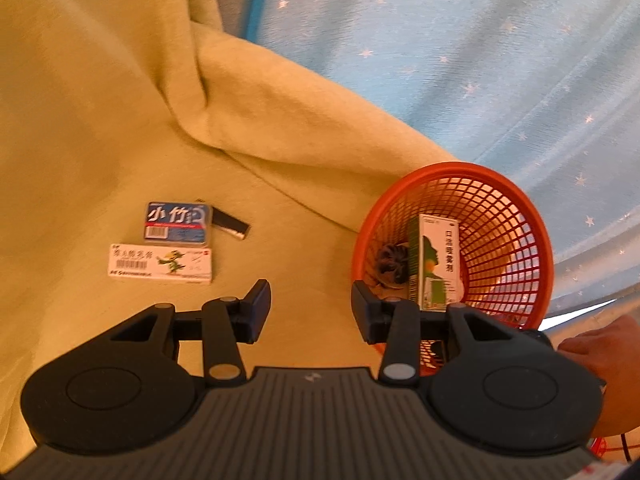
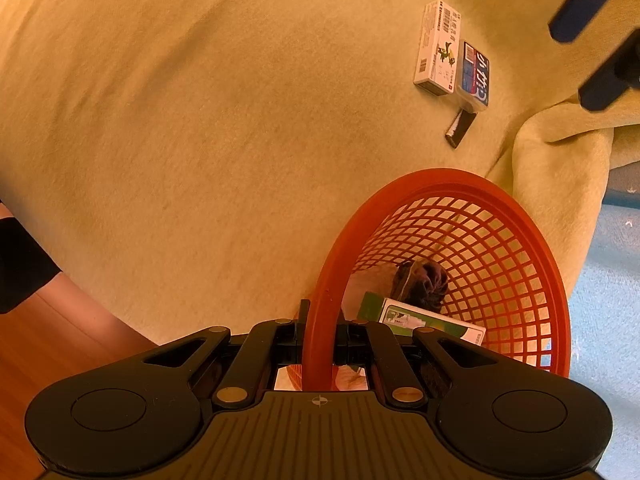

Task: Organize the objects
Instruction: 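Carry the green box with the left tool into the wastebasket and release, then move the left tool back toward the white ointment box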

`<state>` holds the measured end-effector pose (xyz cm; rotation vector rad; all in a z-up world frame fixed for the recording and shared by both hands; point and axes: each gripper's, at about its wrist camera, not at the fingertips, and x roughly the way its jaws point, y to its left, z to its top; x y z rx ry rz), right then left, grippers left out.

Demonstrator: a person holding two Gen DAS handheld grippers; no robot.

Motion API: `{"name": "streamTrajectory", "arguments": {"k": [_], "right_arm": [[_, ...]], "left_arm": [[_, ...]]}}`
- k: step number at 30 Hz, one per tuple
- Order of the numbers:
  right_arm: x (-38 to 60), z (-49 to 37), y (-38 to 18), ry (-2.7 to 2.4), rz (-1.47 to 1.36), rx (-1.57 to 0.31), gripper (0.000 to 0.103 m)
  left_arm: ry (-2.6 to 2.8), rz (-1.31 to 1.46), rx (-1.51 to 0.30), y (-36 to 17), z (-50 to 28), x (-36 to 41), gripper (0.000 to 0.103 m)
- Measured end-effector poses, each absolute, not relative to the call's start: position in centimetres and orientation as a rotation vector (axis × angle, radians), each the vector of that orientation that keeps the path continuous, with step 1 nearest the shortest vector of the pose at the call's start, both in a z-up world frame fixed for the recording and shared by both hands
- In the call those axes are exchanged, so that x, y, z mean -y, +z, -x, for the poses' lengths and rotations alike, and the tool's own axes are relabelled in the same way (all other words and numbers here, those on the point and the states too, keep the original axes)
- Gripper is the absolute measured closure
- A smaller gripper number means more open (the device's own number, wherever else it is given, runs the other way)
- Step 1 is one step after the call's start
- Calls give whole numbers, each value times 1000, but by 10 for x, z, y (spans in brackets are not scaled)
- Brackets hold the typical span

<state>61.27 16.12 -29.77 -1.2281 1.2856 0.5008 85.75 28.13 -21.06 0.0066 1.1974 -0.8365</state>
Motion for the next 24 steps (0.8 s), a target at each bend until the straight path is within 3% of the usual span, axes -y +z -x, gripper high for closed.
{"name": "streamTrajectory", "arguments": {"k": [15,24], "right_arm": [[-162,-614,-298,499,1230,-1295,100],[-162,-614,-298,503,1232,-1296,100]], "left_arm": [[-743,-34,-1211,-227,-863,-313,61],[-707,-130,-1188,-242,-877,-329,46]]}}
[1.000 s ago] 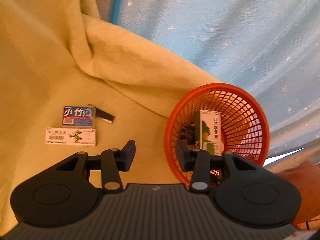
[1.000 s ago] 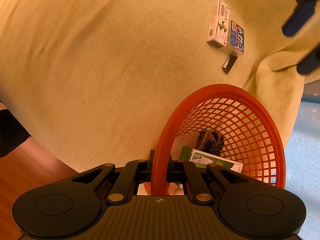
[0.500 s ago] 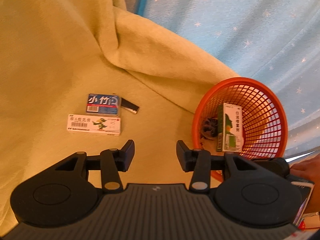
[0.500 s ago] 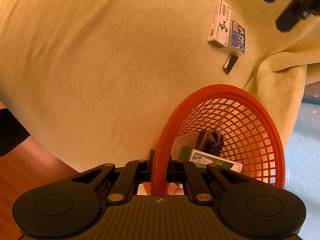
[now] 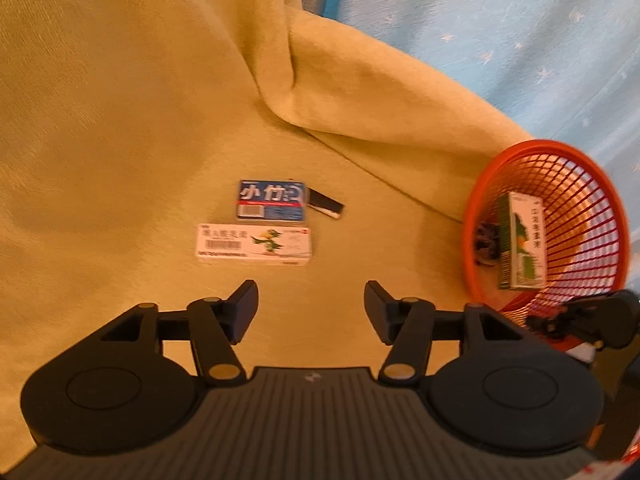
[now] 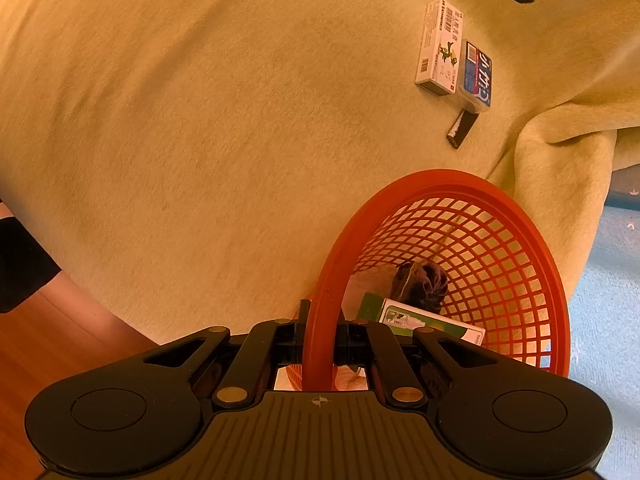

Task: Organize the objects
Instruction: 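Move the left tool back toward the white ointment box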

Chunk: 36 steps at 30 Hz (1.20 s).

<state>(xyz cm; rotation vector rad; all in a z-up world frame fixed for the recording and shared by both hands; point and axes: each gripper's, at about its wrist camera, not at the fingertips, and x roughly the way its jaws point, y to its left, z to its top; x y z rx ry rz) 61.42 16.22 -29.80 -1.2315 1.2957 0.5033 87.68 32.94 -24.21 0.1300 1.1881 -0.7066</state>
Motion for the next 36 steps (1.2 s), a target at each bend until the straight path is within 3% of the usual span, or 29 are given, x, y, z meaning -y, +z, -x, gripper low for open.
{"name": "streamTrajectory", "arguments": {"k": [13,36], "right_arm": [[-164,-617,-297,511,1232,-1306,100],[-163,-622,-293,513,1204,-1327,100]], "left_arm": [[-777,-376,-1095,-275,-897,-328,23],[-1001,-690,-992,-349,-928,-292,16]]}}
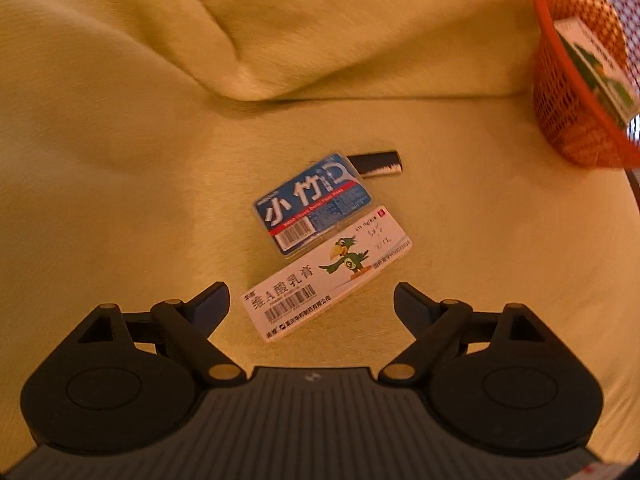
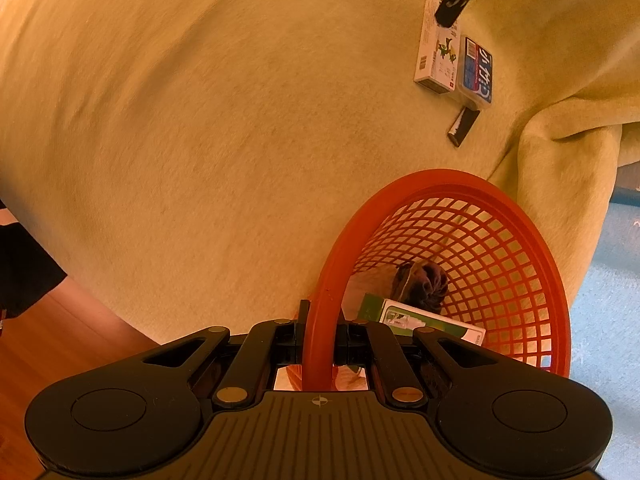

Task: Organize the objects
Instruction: 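Move the left tool back toward the white ointment box, then close the left tool on the end of the white ointment box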

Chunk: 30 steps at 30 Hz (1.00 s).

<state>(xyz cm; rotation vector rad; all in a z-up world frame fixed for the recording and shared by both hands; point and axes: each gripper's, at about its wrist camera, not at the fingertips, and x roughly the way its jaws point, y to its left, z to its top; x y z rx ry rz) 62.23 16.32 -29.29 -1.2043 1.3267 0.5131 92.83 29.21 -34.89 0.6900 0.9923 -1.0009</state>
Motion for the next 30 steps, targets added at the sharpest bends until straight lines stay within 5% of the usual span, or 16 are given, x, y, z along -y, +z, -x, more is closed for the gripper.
{"name": "streamTrajectory", "arguments": {"k": [11,14,16,22,30], "right_arm": [[-159,-626,-290,505,1174,-1330,100],[-159,-627,-289,502,1165,-1331,100],[-159,-628,-289,502,1162,-1331,100],[-159,-629,-288,500,1152,-1332,100],[-159,-628,-289,503,1155,-1329,100]], "left_arm": [[-1085,-784,-1017,-389,-945,-270,17],[-1103,-792,-1075,-393,-949,-268,29],[-1097,-794,-1100,-393,-947,-270,46],[-1077,-696,-1184,-387,-924,-285,67],[-1019,-557,-1142,-385,-882,-284,70]]}}
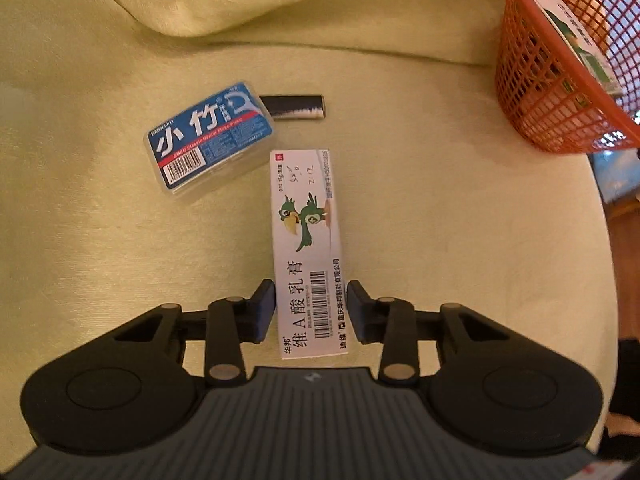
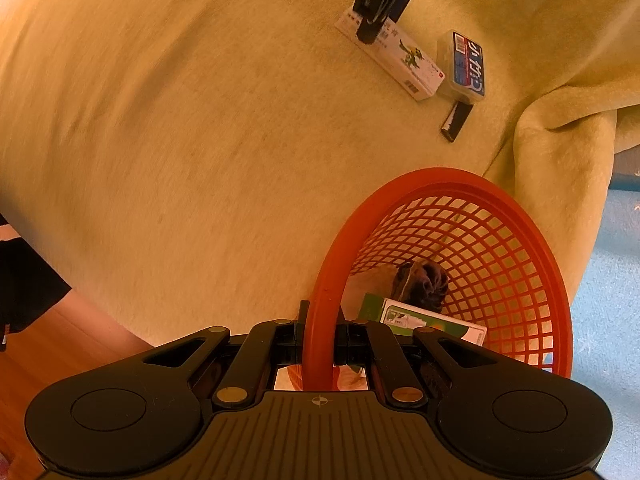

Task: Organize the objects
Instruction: 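Close the left tool on the end of the white ointment box, then carry the white box with the left tool toward the wastebasket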

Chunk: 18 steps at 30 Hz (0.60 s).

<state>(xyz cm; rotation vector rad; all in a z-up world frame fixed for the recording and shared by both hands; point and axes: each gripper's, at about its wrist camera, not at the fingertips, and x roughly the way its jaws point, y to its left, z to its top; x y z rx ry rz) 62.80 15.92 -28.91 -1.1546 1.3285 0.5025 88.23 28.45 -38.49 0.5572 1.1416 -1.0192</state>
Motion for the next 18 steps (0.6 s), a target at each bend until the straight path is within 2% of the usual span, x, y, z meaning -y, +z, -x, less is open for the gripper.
{"name": "streamTrajectory", "arguments": {"k": [11,18], "right_arm": [[-159,-626,-290,499,1154,-1323,100],[-159,-625,-290,494,1153,-1322,100]], "left_arm": [[-927,-517,-1100,-394,-880,-261,70],[-873,-490,-1154,-391,-876,-259,71]]}}
